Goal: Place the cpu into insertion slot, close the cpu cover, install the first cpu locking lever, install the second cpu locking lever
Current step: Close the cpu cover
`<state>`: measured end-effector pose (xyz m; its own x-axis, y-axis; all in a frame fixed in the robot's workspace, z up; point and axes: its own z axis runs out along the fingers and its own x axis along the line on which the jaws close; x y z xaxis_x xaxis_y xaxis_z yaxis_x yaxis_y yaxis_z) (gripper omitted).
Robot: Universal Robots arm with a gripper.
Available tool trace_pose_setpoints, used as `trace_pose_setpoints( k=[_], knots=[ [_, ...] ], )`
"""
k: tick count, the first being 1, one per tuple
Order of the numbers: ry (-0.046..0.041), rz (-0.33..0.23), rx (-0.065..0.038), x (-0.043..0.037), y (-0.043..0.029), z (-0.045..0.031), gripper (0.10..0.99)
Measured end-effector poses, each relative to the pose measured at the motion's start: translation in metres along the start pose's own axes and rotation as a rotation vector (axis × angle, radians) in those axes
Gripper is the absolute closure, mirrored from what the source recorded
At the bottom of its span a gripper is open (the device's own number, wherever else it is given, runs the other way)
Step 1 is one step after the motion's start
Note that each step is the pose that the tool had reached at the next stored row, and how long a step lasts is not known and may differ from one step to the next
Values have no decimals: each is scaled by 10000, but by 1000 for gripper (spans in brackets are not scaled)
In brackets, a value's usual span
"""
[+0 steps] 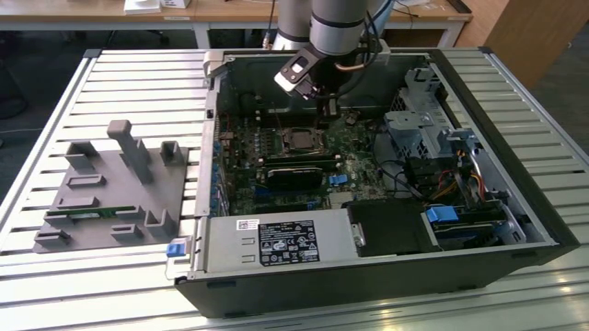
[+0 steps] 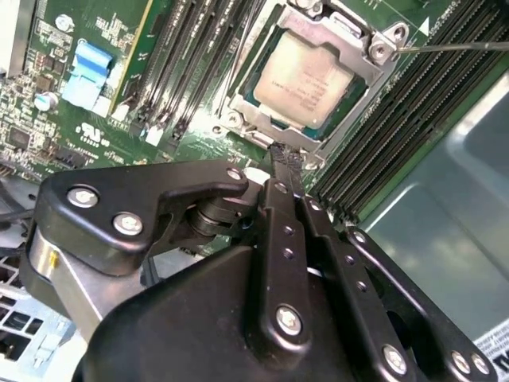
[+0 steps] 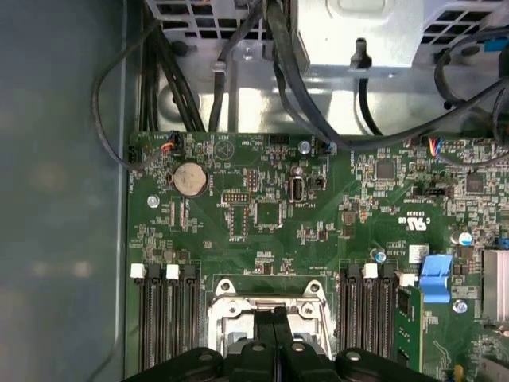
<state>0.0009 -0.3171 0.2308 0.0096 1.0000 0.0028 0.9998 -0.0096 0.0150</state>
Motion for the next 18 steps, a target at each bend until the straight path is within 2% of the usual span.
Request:
trace_pose_setpoints(
  k=[2, 9, 18],
  knots=[
    [-2, 0, 1, -1, -11, 3, 980],
    [1, -1, 0, -1, -141, 11, 980],
    [-1, 0, 12, -2, -147, 99, 980]
  ],
)
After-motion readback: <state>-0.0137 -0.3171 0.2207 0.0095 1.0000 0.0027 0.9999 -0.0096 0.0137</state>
